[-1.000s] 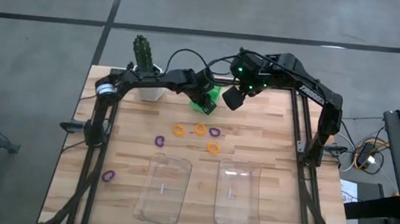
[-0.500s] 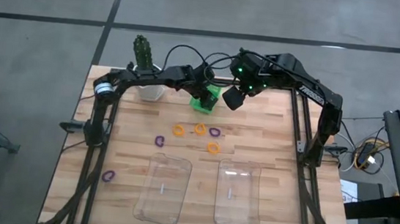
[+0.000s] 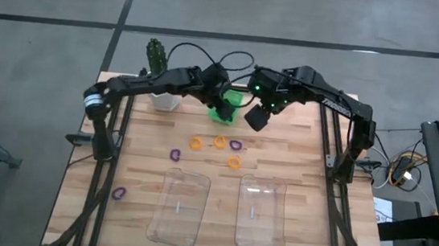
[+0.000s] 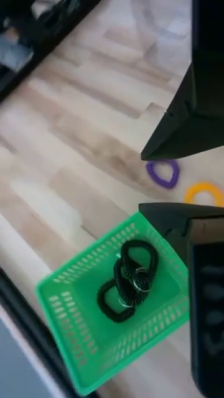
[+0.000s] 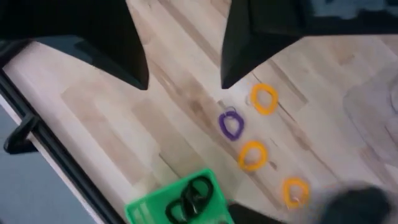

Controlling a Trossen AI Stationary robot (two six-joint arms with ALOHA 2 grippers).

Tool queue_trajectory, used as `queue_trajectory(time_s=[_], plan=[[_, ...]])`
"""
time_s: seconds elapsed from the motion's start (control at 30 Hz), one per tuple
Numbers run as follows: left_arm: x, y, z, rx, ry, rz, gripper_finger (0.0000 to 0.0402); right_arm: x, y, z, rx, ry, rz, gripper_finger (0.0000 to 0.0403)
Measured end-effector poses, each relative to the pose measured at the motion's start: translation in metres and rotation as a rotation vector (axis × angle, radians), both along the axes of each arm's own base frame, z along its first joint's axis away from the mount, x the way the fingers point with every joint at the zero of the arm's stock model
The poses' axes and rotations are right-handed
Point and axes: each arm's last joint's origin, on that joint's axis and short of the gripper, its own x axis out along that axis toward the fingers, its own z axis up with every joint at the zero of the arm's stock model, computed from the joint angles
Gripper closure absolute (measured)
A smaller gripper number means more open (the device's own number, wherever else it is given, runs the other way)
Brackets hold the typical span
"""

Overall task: Sort spring keychains
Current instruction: Put the bottom yellow spring keychain into the right transparent bin

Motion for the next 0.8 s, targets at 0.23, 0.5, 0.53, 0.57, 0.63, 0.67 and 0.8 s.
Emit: queue_trajectory(time_s=[0.23,0.5,0.53,0.57,0.63,0.67,0.8], plan=[[-0.03,-0.019,0.033,0.049,-0.043,0.013,0.0356,-0.008,0.003,-0.014,0.019,-0.006,0.038,0.0378],[-0.075,-0.038,0.034,-0.003,-0.021,0.037,0.0396,-0.006,0.005,-0.042,0.223,-0.188,0.061,0.0395],[-0.08,-0.04,0.033,-0.005,-0.018,0.036,0.0398,-0.005,0.005,-0.048,0.256,-0.184,0.06,0.0395],[-0.086,-0.043,0.031,-0.012,-0.018,0.036,0.04,-0.005,0.005,-0.054,0.287,-0.177,0.057,0.0394],[-0.096,-0.048,0.027,-0.039,-0.021,0.051,0.04,-0.004,0.006,-0.068,0.323,-0.144,0.045,0.0394],[-0.101,-0.05,0.025,-0.053,-0.02,0.061,0.04,-0.002,0.006,-0.073,0.331,-0.141,0.035,0.0394],[-0.119,-0.057,0.018,-0.092,-0.042,0.103,0.0401,0.003,0.005,-0.1,0.344,-0.149,-0.006,0.0394]])
